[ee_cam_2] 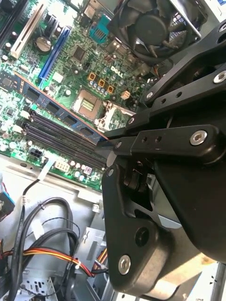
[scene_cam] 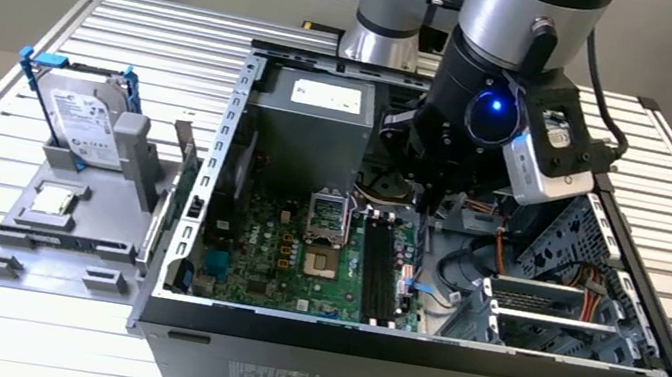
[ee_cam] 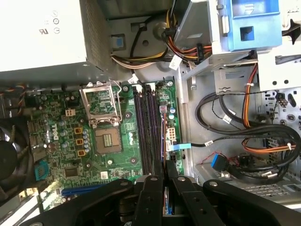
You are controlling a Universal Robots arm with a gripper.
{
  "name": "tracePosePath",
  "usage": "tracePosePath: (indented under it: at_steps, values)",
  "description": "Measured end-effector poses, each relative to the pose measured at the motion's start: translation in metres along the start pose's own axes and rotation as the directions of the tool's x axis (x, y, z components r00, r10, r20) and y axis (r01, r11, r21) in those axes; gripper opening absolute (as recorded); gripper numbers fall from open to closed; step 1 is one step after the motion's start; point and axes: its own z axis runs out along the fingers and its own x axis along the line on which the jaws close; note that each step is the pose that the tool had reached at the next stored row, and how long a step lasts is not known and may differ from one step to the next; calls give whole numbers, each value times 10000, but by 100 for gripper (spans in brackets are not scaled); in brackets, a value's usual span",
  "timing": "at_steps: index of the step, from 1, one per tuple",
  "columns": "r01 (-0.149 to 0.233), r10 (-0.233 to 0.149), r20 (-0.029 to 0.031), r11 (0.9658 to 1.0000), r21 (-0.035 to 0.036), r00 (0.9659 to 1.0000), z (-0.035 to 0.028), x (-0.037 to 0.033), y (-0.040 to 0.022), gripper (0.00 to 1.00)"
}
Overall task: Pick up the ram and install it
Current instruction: 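Insert the ram into the slot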
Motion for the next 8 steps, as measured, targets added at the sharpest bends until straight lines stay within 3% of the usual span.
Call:
tracePosePath:
  at_steps: [8]
  values:
    - [0,0,0,10000,0,10000,4,3,19,0]
